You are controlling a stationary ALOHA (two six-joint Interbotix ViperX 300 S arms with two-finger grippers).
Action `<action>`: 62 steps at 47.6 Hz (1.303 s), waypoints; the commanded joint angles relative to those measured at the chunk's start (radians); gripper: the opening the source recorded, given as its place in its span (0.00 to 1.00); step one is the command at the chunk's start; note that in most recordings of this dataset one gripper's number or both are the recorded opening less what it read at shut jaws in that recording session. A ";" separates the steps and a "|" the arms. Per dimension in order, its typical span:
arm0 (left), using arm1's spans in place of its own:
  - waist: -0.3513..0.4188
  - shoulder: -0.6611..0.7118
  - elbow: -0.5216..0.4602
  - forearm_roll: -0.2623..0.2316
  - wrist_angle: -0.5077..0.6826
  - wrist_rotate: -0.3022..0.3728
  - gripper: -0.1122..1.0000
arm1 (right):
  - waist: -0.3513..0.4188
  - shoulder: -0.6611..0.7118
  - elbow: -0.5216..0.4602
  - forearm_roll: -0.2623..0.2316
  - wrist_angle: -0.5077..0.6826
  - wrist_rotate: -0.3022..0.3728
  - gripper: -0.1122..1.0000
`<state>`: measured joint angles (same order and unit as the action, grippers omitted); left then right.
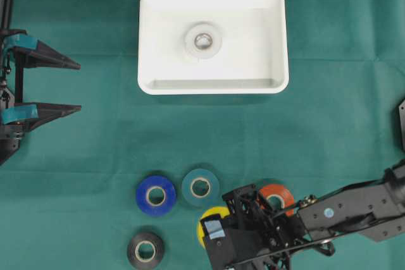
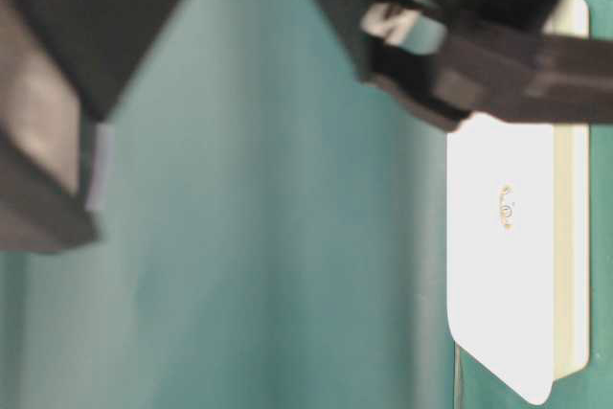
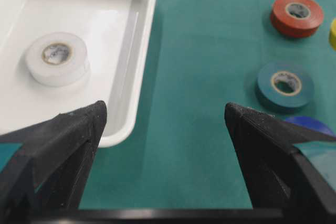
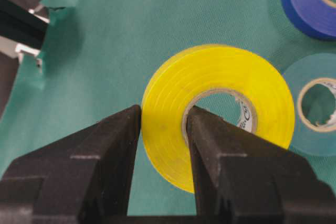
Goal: Pick up the tape from a random location and place it into the white case.
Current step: 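Lift the yellow tape roll with the right gripper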
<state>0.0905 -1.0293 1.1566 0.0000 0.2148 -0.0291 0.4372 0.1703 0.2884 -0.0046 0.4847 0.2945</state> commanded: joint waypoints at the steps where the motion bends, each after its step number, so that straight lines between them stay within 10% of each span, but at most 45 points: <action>1: 0.002 0.009 -0.011 -0.002 -0.005 0.002 0.97 | -0.002 -0.058 -0.040 -0.002 0.035 0.002 0.38; 62: 0.002 0.008 -0.009 -0.002 -0.005 0.002 0.97 | -0.005 -0.245 -0.206 -0.123 0.408 0.048 0.38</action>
<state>0.0905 -1.0293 1.1566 0.0000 0.2148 -0.0276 0.4357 -0.0476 0.1089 -0.1212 0.8943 0.3375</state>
